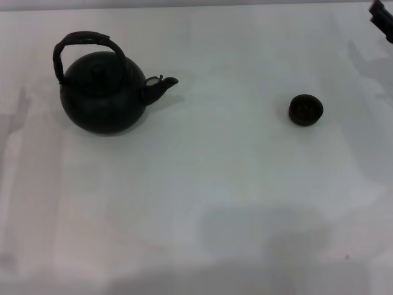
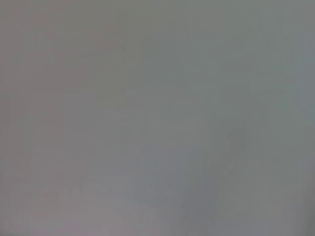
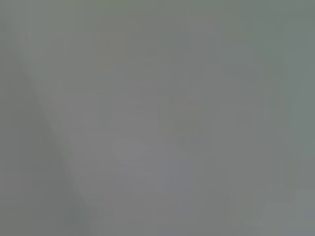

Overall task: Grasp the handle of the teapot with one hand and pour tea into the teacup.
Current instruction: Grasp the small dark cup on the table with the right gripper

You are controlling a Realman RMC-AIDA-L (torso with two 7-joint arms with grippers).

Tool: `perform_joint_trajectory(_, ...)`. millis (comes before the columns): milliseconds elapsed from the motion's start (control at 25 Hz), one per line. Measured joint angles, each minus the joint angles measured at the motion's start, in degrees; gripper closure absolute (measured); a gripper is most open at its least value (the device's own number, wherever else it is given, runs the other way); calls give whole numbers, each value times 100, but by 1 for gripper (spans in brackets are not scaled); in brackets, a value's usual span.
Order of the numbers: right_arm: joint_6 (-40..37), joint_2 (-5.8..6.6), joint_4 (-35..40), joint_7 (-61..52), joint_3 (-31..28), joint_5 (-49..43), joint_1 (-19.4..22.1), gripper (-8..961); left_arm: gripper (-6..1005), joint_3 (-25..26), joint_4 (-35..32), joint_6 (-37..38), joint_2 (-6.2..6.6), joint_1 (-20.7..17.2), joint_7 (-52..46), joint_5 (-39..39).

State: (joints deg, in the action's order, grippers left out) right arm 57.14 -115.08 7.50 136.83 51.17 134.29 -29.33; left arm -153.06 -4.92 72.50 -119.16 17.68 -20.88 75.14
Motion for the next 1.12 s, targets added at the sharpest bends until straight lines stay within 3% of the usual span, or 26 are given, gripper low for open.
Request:
perform_joint_trajectory(160,-184,250,1228,-1392,1075,-618,190,128,111,8,0,0,14,-37,-11,4)
perform_joint_trajectory(360,-55,674,2920,-3905,1406,-3116,121,129,112,25,-1,0,14,-41,-36,20)
perform_joint_trajectory(480,402,804,3657,-5053,1368,-4457,-113,129,112,38,-20,0,-4,-56,-57,26)
perform_joint_trajectory(600,1011,835,4298,-5904,1339,-5523,-409,129,114,54,-110,6,-10,-96,-60,38)
perform_joint_trajectory(720,1491,724,5003,-6674,1360,-6694,-678,130,117,42,-139,16,-11,-97,-48,41)
perform_joint_trajectory(800,1805,500,5485,-7052,1388,-7567,-870,130,118,32,-140,19,-10,-95,-47,43)
perform_joint_trajectory(920,2263,63,6038,-7392,1447,-8863,-1147,130,120,31,-141,16,-10,-90,-49,44)
perform_joint_trajectory(960,2397,-24,6124,-7524,1589,-9220,-1226,130,121,32,-141,14,-10,-83,-50,45)
perform_joint_trajectory(1120,2485,-45,6055,-8058,2625,-9688,-1430,130,124,22,-162,7,-10,-54,-61,23)
